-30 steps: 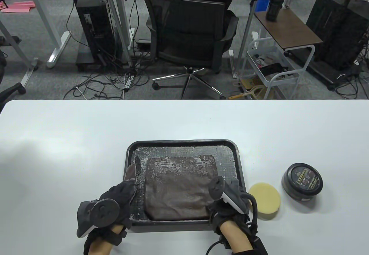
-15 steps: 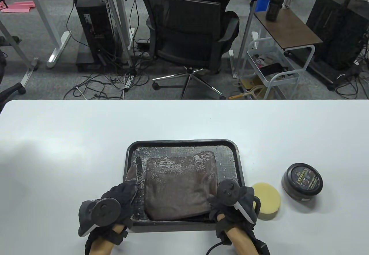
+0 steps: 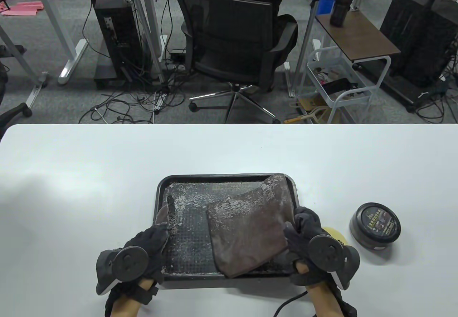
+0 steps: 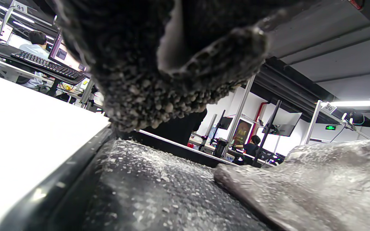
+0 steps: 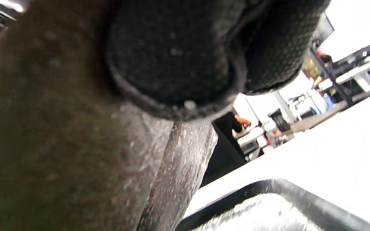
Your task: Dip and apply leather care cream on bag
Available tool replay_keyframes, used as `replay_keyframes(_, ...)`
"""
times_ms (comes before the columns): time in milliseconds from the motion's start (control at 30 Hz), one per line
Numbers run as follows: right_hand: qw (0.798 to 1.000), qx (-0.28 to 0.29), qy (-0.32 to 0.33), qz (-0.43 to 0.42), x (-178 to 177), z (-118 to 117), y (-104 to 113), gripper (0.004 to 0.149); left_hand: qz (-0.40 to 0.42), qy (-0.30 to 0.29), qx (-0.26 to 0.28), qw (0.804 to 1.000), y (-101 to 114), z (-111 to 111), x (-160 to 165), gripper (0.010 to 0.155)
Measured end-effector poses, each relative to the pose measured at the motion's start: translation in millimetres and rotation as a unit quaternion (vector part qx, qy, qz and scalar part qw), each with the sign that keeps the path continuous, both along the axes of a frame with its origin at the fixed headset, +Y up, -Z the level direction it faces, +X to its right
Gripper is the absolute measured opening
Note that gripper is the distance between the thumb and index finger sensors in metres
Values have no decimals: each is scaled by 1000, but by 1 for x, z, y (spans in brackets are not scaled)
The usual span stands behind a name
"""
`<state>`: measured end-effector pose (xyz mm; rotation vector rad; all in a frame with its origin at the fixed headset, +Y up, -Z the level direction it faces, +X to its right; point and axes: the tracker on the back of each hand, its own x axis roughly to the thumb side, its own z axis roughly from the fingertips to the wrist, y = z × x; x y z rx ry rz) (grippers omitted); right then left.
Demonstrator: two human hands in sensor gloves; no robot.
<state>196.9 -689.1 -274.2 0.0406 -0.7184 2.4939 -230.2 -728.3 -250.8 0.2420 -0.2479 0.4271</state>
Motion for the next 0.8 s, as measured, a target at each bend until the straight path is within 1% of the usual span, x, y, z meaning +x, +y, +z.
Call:
replay_keyframes(167, 998, 55, -22, 32, 14, 8, 14, 37, 1, 1, 1, 1000, 0, 0, -1, 49)
replay_keyframes(433, 985, 139, -47, 93, 21, 23, 34, 37, 4, 5, 3, 1000, 0, 0, -3, 49)
replay_keyframes(600, 974, 185, -53, 121, 18, 33, 45, 37, 7, 7, 6, 1000, 0, 0, -4, 49)
replay_keyframes(700, 969, 201, -51, 132, 15, 37, 49, 37, 8, 7, 6, 1000, 0, 0, -5, 49)
replay_keyframes(800, 959, 220, -57, 167, 6, 42, 53, 37, 12, 9, 5, 1000, 0, 0, -6, 49)
